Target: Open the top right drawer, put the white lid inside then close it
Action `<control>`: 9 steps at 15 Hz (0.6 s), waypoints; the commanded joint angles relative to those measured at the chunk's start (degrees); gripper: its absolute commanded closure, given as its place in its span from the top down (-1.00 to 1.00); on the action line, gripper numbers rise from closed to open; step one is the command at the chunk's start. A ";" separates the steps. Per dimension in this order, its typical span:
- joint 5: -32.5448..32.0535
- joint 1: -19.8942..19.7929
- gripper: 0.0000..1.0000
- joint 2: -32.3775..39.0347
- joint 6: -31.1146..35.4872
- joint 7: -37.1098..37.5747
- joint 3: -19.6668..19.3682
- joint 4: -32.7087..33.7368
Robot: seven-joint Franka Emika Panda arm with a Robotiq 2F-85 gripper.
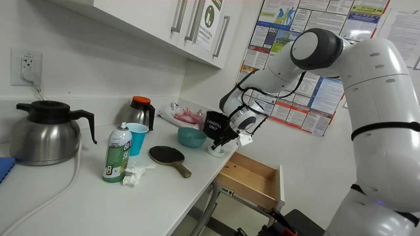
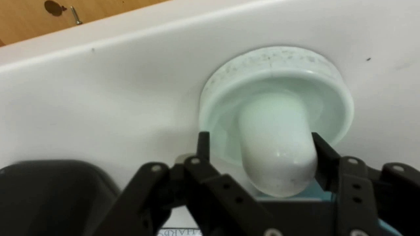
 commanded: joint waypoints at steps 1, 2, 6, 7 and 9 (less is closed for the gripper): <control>-0.73 0.31 -0.13 1.22 -0.88 1.79 -0.29 1.98; -0.95 0.57 -0.27 1.28 -0.84 2.27 -0.48 1.98; -2.21 1.95 -0.51 0.79 0.21 5.84 -1.80 0.87; -2.21 2.21 -0.51 -0.28 0.71 6.57 -2.11 -0.15; -1.78 2.45 -0.51 -2.21 1.62 7.21 -2.70 -1.83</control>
